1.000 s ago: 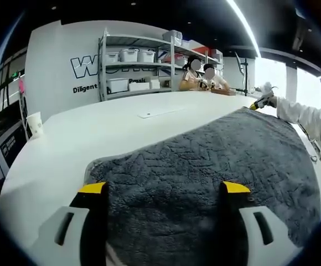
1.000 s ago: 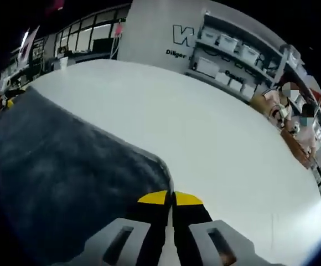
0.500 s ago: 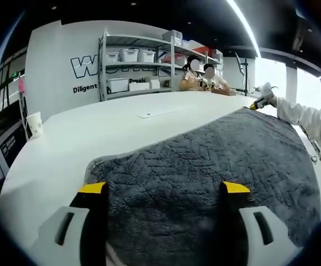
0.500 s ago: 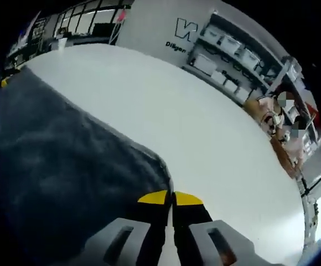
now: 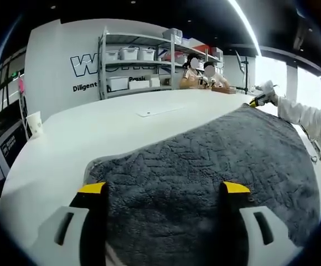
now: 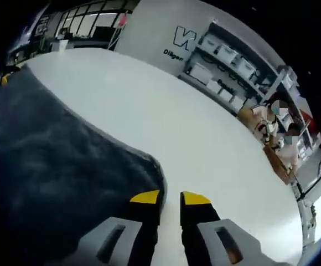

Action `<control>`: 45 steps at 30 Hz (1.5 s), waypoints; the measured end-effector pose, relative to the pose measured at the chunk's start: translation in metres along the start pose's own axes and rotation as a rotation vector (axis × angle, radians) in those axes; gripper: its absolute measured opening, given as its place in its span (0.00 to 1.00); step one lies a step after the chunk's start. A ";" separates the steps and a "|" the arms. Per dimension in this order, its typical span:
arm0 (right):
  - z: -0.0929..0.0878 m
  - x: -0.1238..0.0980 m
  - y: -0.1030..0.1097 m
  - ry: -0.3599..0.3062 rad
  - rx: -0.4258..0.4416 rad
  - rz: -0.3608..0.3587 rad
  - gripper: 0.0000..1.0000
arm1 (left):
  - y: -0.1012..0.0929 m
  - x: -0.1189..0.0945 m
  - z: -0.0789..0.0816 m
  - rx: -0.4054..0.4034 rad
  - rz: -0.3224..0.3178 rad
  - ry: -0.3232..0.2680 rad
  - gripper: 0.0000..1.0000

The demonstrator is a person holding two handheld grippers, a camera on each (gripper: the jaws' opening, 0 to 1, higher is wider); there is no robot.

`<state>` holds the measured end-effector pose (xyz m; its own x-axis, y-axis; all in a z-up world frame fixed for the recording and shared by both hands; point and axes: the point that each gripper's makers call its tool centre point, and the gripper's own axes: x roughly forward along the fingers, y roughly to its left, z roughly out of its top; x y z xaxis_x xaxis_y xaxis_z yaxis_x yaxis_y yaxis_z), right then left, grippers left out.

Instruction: Open the folded towel by lifting each exposed corner and separating the folded layers until the towel lies flat within the target outline without major curled edges

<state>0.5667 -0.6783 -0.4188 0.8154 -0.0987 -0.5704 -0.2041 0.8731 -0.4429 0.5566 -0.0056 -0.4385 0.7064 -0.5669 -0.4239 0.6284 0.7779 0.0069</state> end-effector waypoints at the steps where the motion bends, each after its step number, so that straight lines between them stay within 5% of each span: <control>1: 0.001 -0.002 -0.001 -0.004 0.001 0.000 0.09 | -0.001 0.000 0.000 -0.001 0.000 0.002 0.83; 11: 0.005 -0.033 -0.001 -0.070 0.068 0.037 0.10 | -0.007 -0.012 0.015 -0.036 0.009 -0.040 0.92; 16: -0.001 -0.046 -0.005 -0.092 0.113 0.050 0.10 | -0.017 -0.022 0.016 -0.023 0.033 -0.013 0.92; 23: -0.012 -0.058 -0.003 -0.107 0.146 0.066 0.11 | -0.020 -0.055 -0.002 -0.081 0.127 0.019 0.89; 31: -0.017 -0.070 0.008 -0.134 0.137 0.087 0.08 | -0.017 -0.099 -0.022 -0.126 0.294 0.004 0.69; 35: -0.020 -0.074 0.017 -0.142 0.131 0.095 0.08 | -0.005 -0.120 -0.025 -0.094 0.441 -0.018 0.54; 37: -0.023 -0.075 0.020 -0.143 0.129 0.103 0.08 | -0.006 -0.122 -0.031 -0.085 0.439 0.005 0.42; 41: -0.028 -0.081 0.028 -0.142 0.135 0.116 0.08 | -0.001 -0.127 -0.035 -0.140 0.470 -0.020 0.38; 45: -0.034 -0.086 0.035 -0.135 0.148 0.141 0.09 | 0.008 -0.132 -0.038 -0.157 0.524 -0.033 0.22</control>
<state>0.4713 -0.6555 -0.4091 0.8517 0.0855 -0.5170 -0.2478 0.9350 -0.2536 0.4561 0.0862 -0.4169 0.9231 -0.0986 -0.3717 0.1351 0.9881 0.0734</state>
